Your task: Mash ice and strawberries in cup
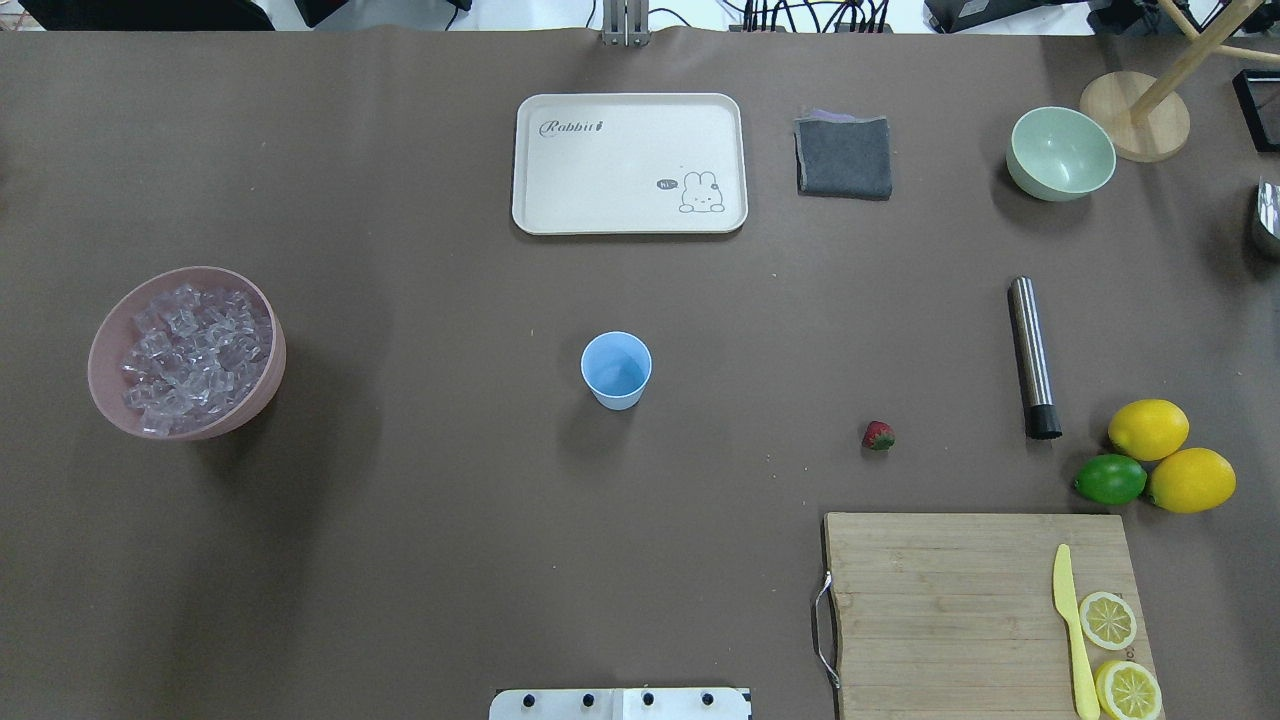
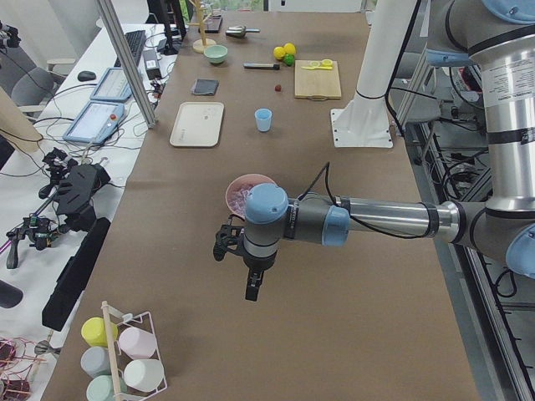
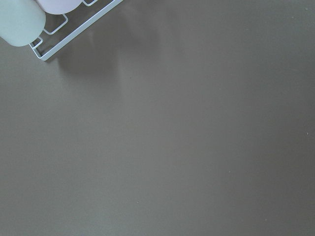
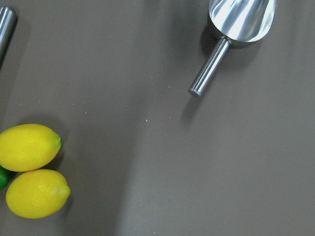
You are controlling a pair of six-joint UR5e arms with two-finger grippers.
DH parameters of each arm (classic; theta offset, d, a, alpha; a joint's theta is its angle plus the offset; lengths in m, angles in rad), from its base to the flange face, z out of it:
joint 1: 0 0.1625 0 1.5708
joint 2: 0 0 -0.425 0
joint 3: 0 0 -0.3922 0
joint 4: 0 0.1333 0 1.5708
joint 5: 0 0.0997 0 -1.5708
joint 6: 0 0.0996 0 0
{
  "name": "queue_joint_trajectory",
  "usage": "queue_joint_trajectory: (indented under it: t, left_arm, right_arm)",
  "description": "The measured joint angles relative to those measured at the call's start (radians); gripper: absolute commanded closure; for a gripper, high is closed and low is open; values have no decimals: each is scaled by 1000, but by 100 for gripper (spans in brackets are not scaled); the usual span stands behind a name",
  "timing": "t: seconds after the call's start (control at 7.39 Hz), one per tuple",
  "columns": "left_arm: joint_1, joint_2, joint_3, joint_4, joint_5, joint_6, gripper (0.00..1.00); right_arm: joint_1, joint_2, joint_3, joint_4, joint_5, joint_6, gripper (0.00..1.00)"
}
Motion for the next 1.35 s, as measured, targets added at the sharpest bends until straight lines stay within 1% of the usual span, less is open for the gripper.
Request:
queue_joint_trajectory:
  t: [0.41,0.95,1.08,1.35]
  left_arm:
    - [3,-9,-6,-3,-9,0,3]
    - [18,-10,-17,-18,-88,-3,3]
    - [43,-17,-31,-19,-99,-27,3]
    - [137,-45,-90,-43,-102,-126,2]
  right_arm:
    - [0,0,2,1,1,2,0]
    - [0,-1,0,3,12,-6,0]
    - [0,-1,0,3,21,-9,0]
    - [0,-2,0,2,35,-12,0]
